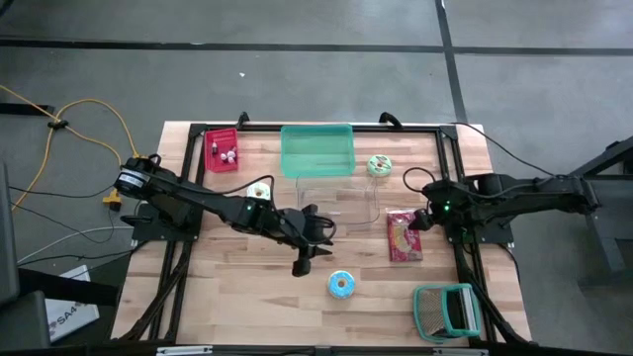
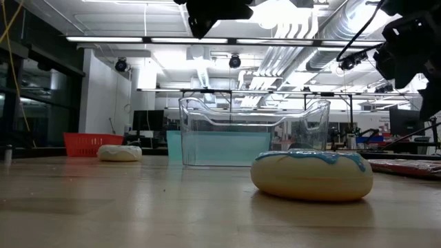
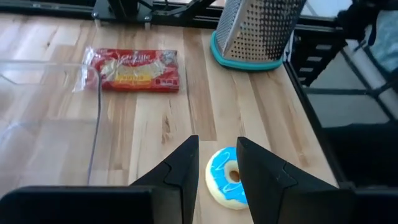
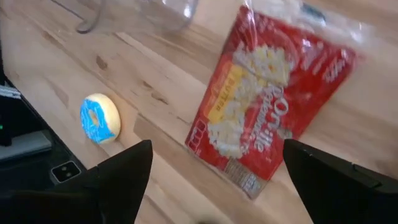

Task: Pick & Place Food Item
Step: Put the popcorn bag into the blue bin

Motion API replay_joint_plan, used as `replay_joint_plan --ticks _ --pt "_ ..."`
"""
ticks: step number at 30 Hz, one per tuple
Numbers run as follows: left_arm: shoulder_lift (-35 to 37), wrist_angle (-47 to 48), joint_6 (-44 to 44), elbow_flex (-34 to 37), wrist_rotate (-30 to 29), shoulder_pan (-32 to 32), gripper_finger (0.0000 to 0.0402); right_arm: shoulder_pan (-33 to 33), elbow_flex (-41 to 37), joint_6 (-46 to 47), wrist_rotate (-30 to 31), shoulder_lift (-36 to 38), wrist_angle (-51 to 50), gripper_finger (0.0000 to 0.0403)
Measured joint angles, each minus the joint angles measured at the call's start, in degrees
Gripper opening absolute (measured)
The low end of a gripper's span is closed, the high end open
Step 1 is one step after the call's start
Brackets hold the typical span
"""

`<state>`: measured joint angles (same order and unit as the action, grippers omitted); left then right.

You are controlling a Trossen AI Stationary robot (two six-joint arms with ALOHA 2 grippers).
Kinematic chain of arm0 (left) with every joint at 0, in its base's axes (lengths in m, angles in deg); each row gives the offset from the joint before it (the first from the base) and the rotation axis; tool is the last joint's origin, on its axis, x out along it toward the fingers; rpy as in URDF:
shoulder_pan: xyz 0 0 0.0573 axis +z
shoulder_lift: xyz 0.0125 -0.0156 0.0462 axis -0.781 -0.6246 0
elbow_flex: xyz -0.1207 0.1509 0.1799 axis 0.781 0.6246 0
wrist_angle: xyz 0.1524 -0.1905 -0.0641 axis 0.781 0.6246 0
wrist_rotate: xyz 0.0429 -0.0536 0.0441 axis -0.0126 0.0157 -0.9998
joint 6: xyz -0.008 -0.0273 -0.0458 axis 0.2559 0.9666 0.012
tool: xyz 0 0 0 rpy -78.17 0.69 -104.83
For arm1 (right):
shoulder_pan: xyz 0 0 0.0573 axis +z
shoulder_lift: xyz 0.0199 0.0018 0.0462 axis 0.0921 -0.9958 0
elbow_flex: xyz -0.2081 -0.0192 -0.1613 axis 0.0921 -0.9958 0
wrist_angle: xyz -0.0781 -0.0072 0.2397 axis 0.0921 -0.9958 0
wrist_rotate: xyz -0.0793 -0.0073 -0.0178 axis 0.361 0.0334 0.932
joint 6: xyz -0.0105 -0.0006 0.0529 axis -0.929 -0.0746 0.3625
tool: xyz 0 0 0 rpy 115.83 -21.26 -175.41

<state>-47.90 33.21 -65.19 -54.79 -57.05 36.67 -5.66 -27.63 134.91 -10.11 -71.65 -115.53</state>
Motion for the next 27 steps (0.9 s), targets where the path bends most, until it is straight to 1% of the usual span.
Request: replay_joint_plan --ticks 4,10,27 --pt "0.0 0.0 -2.19 0.0 0.01 0.0 0.0105 0.0 0.0 3.69 -1.71 -1.02 -1.77 0.035" --pt "0.0 0.0 -1.75 0.0 0.03 0.0 0.0105 0.0 0.0 7.56 -4.02 -3.23 -2.3 0.035" --pt "0.0 -0.17 -1.27 0.0 0.14 -0.11 0.0105 0.75 0.0 10.82 -6.33 -10.22 -2.43 0.035"
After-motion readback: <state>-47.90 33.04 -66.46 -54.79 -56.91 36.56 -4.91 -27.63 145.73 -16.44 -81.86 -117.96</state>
